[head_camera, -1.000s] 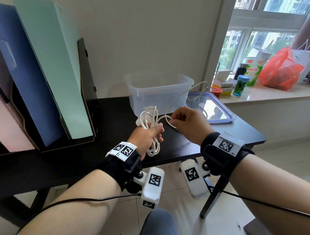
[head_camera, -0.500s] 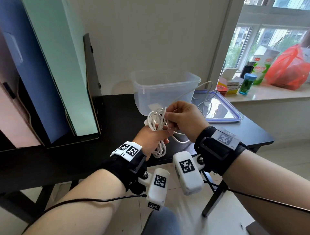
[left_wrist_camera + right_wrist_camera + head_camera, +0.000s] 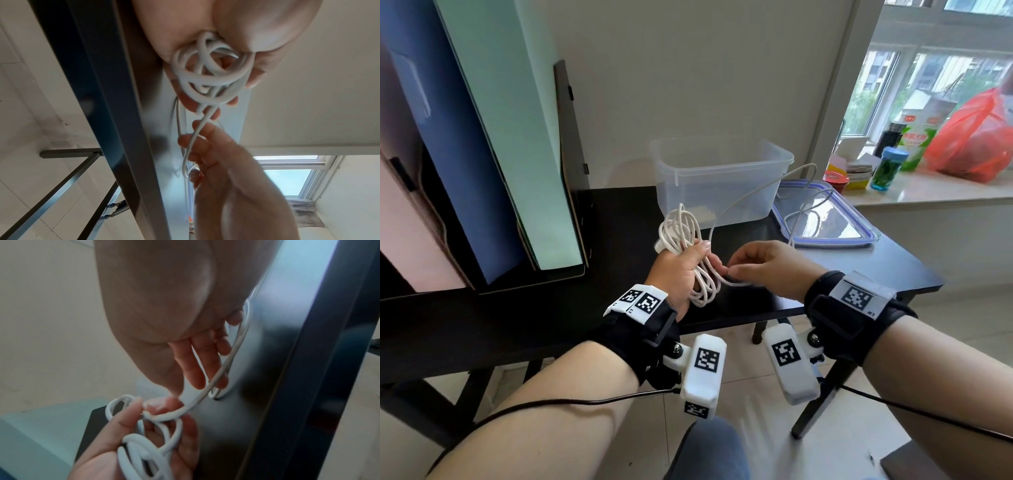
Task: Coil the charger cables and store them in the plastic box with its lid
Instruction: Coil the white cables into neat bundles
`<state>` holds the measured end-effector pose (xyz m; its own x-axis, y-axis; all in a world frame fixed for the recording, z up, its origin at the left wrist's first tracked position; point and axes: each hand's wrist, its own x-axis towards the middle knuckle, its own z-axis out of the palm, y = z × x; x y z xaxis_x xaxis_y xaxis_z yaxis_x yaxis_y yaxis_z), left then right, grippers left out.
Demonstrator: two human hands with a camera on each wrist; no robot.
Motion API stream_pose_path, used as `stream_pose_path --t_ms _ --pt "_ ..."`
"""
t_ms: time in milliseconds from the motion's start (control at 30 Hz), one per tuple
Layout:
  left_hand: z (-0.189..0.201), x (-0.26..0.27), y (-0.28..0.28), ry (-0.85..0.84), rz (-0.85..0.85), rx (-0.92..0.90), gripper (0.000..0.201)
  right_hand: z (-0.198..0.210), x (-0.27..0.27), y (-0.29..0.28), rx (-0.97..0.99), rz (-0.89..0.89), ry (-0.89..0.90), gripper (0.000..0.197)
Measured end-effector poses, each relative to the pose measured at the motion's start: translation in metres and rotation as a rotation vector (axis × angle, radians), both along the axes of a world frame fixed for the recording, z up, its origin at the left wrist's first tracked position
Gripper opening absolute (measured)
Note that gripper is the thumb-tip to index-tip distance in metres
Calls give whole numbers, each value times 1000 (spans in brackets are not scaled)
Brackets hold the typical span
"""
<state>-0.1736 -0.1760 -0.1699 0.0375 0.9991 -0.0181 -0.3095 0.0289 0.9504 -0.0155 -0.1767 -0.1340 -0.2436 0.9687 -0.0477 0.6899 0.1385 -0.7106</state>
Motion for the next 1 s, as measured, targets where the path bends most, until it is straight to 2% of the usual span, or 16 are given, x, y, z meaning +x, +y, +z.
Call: stream_pose_path --t_ms 67,167,267,367,533,700,800,933,1000 --pt "1 0 0 -83 23 -21 25 0 5 -2 3 62 -165 14" --pt "4 0 -1 -151 20 -9 28 -4 10 -6 132 103 -434 17" --pt "5 0 -2 -170 11 7 32 -10 18 -5 215 -1 -496 20" --pt "5 -2 -1 -194 23 -36 32 -13 27 -3 261 -74 -475 22" --pt "4 -3 -1 -199 83 -58 29 -9 36 -1 385 -137 -384 9" --pt "3 -4 -1 -198 85 -56 29 -5 35 -1 399 -193 -315 24" --pt "2 -4 -1 -141 70 -52 30 2 31 0 408 -193 -263 23" --pt "3 -4 -2 -106 13 -38 30 13 21 2 432 -209 -82 22" --pt "3 -7 -2 -83 -25 -25 40 18 14 4 443 -213 -45 25"
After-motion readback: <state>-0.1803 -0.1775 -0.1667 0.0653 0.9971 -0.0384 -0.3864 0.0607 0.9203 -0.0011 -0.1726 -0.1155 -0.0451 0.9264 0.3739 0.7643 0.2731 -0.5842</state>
